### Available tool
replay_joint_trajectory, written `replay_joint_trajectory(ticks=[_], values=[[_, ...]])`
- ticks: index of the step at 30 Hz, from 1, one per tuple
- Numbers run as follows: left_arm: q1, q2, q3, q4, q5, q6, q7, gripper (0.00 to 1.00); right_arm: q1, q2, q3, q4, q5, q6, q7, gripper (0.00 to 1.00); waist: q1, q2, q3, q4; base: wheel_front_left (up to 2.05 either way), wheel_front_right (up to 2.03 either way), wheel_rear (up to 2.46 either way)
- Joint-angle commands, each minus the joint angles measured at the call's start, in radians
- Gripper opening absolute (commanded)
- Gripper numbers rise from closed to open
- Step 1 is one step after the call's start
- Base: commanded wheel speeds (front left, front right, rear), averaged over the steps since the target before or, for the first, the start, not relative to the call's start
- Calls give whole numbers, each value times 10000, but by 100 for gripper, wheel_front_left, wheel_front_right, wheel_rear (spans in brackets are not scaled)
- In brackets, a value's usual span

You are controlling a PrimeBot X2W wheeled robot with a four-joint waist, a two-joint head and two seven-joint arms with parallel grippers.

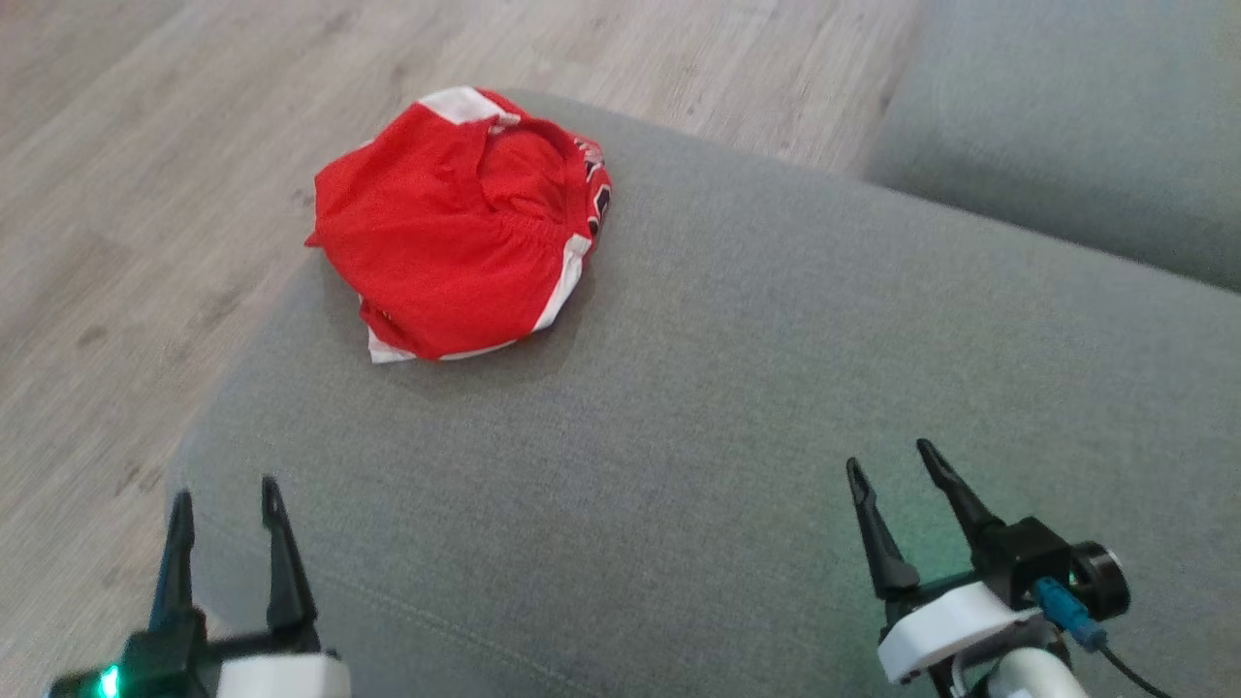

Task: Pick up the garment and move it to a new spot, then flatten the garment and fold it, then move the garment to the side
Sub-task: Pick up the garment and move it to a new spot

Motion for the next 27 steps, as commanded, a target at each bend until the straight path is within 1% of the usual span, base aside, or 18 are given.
replay_joint_trajectory(ticks=[1, 5, 8, 10, 12, 15, 19, 24, 25, 27], values=[[-850, 124, 253, -474, 190, -90, -95, 100, -603, -91, 65, -325, -242, -6, -109, 100, 0, 0, 417, 40, 0, 0, 0], [-2254, 421, 70, -621, 451, -387, -95, 100, -848, -91, -568, -442, -897, -6, -109, 100, 0, 0, 1314, 93, 0, 0, 0], [-3702, 658, -150, -129, 518, -741, -95, 100, -1073, -91, -1131, -596, -1631, -6, -109, 100, 0, 0, 1950, 70, 0, 0, 0], [-4638, 838, -259, 561, 471, -1023, -95, 100, -1275, -169, -1285, -694, -2027, -6, -109, 100, 0, 0, 2385, -138, 0, 0, 0], [-5600, 1036, -330, 1381, 445, -1201, -95, 100, -1499, -363, -1339, -842, -2257, -6, -109, 100, 0, 0, 2856, -375, 0, 0, 0], [-7135, 1250, -428, 2559, 414, -1354, -80, 100, -1831, -724, -1400, -1150, -2422, -6, -109, 100, 0, 0, 3565, -710, 0, 0, 0], [-9037, 1459, -523, 3970, 448, -1412, 1, 100, -2191, -1091, -1526, -1640, -2434, -6, -109, 100, 0, 0, 4436, -1112, 0, 0, 0], [-10933, 1875, -752, 6027, 531, -1570, 844, 100, -2503, -1263, -1462, -2518, -2277, -6, -109, 100, 0, 0, 5245, -1618, 0, 0, 0], [-10933, 1875, -752, 6027, 531, -1570, 844, 100, -2503, -1263, -1462, -2518, -2277, -6, -109, 100, 0, 0, 5245, -1618, 0, 0, 0], [-11535, 2173, -775, 6859, 569, -1605, 1427, 100, -2651, -1320, -1358, -2876, -2174, -6, -109, 100, 0, 0, 5567, -1869, 0, 0, 0]])
